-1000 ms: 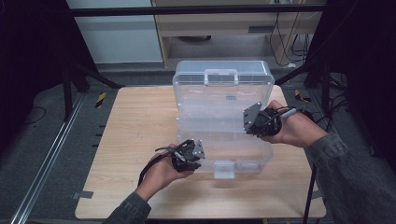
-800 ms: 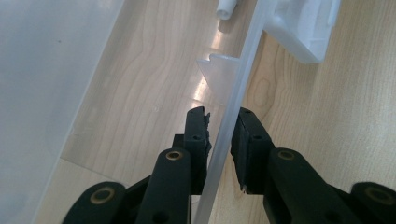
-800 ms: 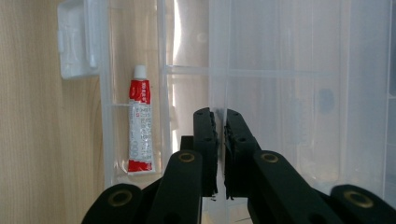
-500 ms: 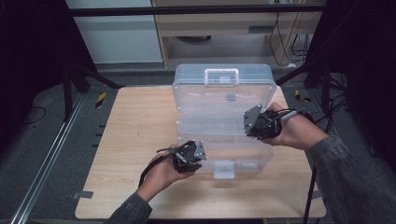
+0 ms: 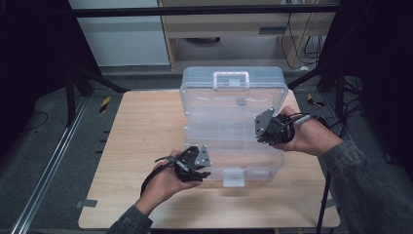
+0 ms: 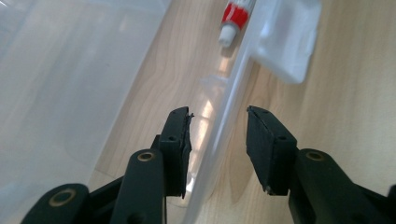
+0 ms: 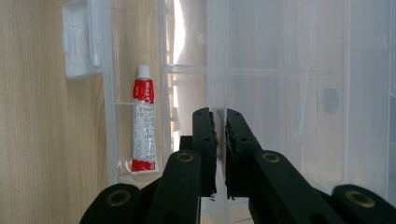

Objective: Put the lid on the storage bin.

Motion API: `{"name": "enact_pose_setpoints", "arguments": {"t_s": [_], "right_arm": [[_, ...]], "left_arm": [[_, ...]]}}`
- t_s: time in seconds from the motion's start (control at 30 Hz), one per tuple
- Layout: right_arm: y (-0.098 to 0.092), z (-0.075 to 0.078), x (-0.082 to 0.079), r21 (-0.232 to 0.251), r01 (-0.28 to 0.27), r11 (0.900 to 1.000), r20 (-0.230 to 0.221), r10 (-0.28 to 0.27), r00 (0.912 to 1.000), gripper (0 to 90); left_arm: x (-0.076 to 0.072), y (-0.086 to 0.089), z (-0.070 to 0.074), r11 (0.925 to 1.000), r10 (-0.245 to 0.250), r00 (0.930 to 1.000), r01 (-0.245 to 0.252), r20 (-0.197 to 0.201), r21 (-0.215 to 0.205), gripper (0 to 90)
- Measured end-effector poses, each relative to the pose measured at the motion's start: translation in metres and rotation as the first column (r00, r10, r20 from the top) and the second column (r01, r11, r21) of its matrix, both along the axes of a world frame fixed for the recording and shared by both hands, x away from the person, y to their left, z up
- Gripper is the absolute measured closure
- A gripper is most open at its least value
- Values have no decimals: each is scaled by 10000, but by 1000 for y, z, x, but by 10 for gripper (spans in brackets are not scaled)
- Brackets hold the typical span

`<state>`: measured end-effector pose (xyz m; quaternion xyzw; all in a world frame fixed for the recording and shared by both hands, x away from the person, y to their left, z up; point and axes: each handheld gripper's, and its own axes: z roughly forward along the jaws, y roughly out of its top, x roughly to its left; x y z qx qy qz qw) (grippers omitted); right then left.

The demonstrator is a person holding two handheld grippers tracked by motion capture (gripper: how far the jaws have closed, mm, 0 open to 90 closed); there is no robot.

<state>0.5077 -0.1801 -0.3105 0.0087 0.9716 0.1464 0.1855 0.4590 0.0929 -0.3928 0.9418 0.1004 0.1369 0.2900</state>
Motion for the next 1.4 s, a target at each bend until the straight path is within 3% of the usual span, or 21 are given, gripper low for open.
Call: {"name": "enact_pose_setpoints", "arguments": {"t_s": [0.13, 0.3, 0.37, 0.5, 0.6, 0.8, 0.9, 1.13, 1.4], "right_arm": [[0, 0, 0, -7, -8, 10000, 9, 8, 10000, 843], [-1, -1, -1, 28, 28, 10000, 80, -28, 10000, 840], [-2, -1, -2, -1, 15, 10000, 102, -15, 9999, 839], [-1, -2, -3, 45, 11, 10000, 166, -12, 9999, 838], [-2, -2, -3, 71, -13, 10000, 167, 12, 9999, 837], [-2, -3, -4, 80, -32, 10000, 203, 31, 9998, 834], [-3, -3, -5, 87, -38, 10000, 237, 36, 9997, 832], [-3, -4, -6, 109, -70, 9999, 271, 67, 9996, 829], [-3, -6, -8, 63, -96, 9999, 305, 95, 9995, 827]], "left_arm": [[-7, 7, 19, 9978, 3, 10000, 0, 51, -659, 615], [-9, 16, 41, 9894, 190, 9998, -196, -54, -1437, 676], [-7, 22, 49, 9824, 426, 9991, -430, -60, -1820, 711], [3, 35, 68, 9735, 976, 9951, -922, 154, -2094, 794], [15, 43, 79, 9626, 1387, 9903, -1325, 99, -2363, 830], [47, 56, 100, 9315, 2171, 9760, -2120, -159, -2955, 893], [58, 58, 104, 9160, 2575, 9661, -2505, -198, -3133, 895], [71, 60, 106, 9100, 2831, 9584, -2801, -355, -3057, 896], [76, 62, 107, 8910, 2967, 9531, -2990, -604, -3417, 896]]}}
